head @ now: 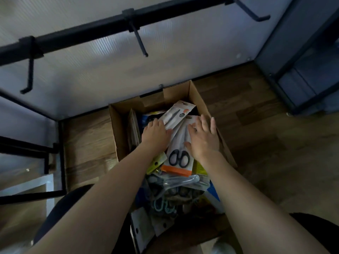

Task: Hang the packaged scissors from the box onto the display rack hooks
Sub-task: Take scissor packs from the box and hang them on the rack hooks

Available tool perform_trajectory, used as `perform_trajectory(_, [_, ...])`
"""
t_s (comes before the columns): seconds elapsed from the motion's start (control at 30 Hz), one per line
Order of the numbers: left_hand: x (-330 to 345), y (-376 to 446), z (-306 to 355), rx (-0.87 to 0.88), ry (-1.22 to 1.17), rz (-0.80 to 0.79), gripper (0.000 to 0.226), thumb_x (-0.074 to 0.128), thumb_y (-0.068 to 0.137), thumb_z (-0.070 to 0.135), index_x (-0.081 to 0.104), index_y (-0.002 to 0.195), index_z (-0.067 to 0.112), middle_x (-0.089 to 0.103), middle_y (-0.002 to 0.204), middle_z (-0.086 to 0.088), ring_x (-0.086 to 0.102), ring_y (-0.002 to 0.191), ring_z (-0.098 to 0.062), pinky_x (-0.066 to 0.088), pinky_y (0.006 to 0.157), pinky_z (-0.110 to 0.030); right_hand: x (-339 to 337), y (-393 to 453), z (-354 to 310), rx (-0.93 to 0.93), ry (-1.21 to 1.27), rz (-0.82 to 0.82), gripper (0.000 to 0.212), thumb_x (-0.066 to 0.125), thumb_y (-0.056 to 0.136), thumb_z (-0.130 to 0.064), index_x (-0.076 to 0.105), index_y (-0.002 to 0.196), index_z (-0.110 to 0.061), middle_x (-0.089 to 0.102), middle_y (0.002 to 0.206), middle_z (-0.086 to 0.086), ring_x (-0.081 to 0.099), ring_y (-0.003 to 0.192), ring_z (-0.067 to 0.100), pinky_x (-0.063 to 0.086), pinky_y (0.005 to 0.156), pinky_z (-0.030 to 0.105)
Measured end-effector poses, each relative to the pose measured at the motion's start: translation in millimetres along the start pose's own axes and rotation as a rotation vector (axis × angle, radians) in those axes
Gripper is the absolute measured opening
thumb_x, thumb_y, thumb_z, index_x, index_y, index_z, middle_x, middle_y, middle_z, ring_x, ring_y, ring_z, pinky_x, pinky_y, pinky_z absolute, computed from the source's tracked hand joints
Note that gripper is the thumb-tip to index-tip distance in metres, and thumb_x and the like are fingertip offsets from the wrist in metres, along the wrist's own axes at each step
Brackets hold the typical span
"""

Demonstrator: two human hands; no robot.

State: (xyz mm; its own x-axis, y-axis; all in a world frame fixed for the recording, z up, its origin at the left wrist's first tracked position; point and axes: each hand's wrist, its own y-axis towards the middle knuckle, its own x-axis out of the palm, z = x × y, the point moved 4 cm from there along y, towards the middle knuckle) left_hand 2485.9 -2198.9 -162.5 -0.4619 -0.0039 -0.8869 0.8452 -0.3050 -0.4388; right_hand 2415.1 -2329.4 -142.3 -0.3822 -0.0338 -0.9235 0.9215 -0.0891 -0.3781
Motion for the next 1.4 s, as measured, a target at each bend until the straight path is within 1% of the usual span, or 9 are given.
perform_trajectory(0.1, [5.7, 7.6, -10.9, -0.056, -0.094, -0.052, 0.050, 0.035, 0.099, 0.040, 0.036, 0.135, 0.006, 0.044, 0.136, -0.018, 0.041, 0.124, -0.035, 0.037, 0.099, -0.043, 6.7, -0.9, -1.8, -0.004, -0.026, 0.036, 0.065, 0.035, 0.095, -0.053, 0.023, 0.149, -0.018, 0.009, 0.158, 0.012, -0.007, 0.146, 0.028, -0.016, 0.112, 0.051])
perform_trajectory(0.23, [16.2, 15.0, -19.3, -0.097, -0.182, -0.095, 0.066, 0.040, 0.096, 0.047, 0.020, 0.144, 0.007, 0.034, 0.143, -0.022, 0.034, 0.129, -0.040, 0.032, 0.105, -0.046, 13.9, -1.3, -3.7, 0.027, -0.028, 0.006, 0.063, 0.029, 0.098, -0.050, 0.023, 0.148, -0.014, 0.019, 0.157, 0.012, 0.001, 0.146, 0.029, -0.015, 0.113, 0.050])
perform_trajectory(0.43, [9.0, 21.2, -24.5, -0.096, -0.220, -0.091, 0.076, 0.053, 0.089, 0.050, 0.020, 0.144, 0.010, 0.037, 0.141, -0.020, 0.044, 0.123, -0.036, 0.042, 0.100, -0.043, 30.0, -6.3, -8.8, 0.257, 0.334, 0.036, 0.064, 0.034, 0.098, -0.047, 0.022, 0.147, -0.008, 0.034, 0.149, 0.016, 0.031, 0.134, 0.030, 0.026, 0.107, 0.042])
perform_trajectory(0.6, [5.7, 19.4, -30.0, -0.126, -0.292, -0.086, 0.084, 0.066, 0.079, 0.053, 0.027, 0.138, 0.008, 0.035, 0.139, -0.019, 0.045, 0.121, -0.035, 0.045, 0.095, -0.042, 34.0, -2.9, -10.4, 0.364, 0.403, 0.022, 0.079, 0.042, 0.091, -0.057, 0.021, 0.146, -0.004, 0.029, 0.149, 0.017, 0.031, 0.133, 0.031, 0.030, 0.108, 0.042])
perform_trajectory(0.83, [-1.1, 15.1, -27.2, -0.178, -0.314, -0.107, 0.101, 0.077, 0.068, 0.052, 0.022, 0.140, 0.007, 0.027, 0.142, -0.019, 0.044, 0.122, -0.036, 0.045, 0.097, -0.044, 24.3, 11.6, -18.2, 0.444, 0.702, -0.054, 0.077, 0.058, 0.092, -0.031, 0.013, 0.150, -0.009, 0.027, 0.149, 0.020, 0.027, 0.137, 0.034, 0.027, 0.111, 0.041])
perform_trajectory(1.0, [-4.4, 10.8, -21.0, -0.153, -0.103, -0.066, 0.115, 0.074, 0.063, 0.064, 0.015, 0.145, 0.010, 0.032, 0.144, -0.018, 0.035, 0.131, -0.037, 0.030, 0.107, -0.048, 19.1, 11.8, -17.1, 0.597, 0.754, -0.061, 0.078, 0.067, 0.085, -0.024, 0.020, 0.145, -0.005, 0.027, 0.144, 0.020, 0.039, 0.128, 0.033, 0.039, 0.101, 0.039])
perform_trajectory(1.13, [-6.6, 6.1, -15.0, -0.158, -0.179, -0.040, 0.094, 0.065, 0.073, 0.064, 0.027, 0.137, 0.008, 0.056, 0.124, -0.009, 0.054, 0.113, -0.028, 0.032, 0.106, -0.047, 11.9, 13.5, -20.0, 0.601, 0.772, -0.033, 0.073, 0.067, 0.085, -0.021, 0.024, 0.139, 0.001, 0.033, 0.140, 0.021, 0.042, 0.124, 0.032, 0.043, 0.097, 0.036])
perform_trajectory(1.27, [-9.7, -10.3, -13.9, -0.263, -0.522, -0.066, 0.046, 0.050, 0.094, 0.038, 0.039, 0.122, 0.004, 0.055, 0.118, -0.015, 0.052, 0.089, -0.024, 0.045, 0.074, -0.036, 9.1, -4.3, -16.6, 0.655, 0.923, -0.041, 0.055, 0.060, 0.089, -0.013, 0.035, 0.138, -0.002, 0.046, 0.136, 0.016, 0.049, 0.122, 0.029, 0.045, 0.082, 0.029])
perform_trajectory(1.4, [-23.2, -41.5, -4.3, -0.293, -0.574, -0.058, 0.031, 0.045, 0.097, 0.022, 0.039, 0.121, 0.004, 0.054, 0.120, -0.017, 0.055, 0.099, -0.031, 0.041, 0.072, -0.035, -0.5, -37.1, -13.4, 0.679, 1.028, -0.075, 0.042, 0.060, 0.089, -0.009, 0.045, 0.128, -0.001, 0.053, 0.128, 0.015, 0.053, 0.116, 0.029, 0.042, 0.078, 0.028])
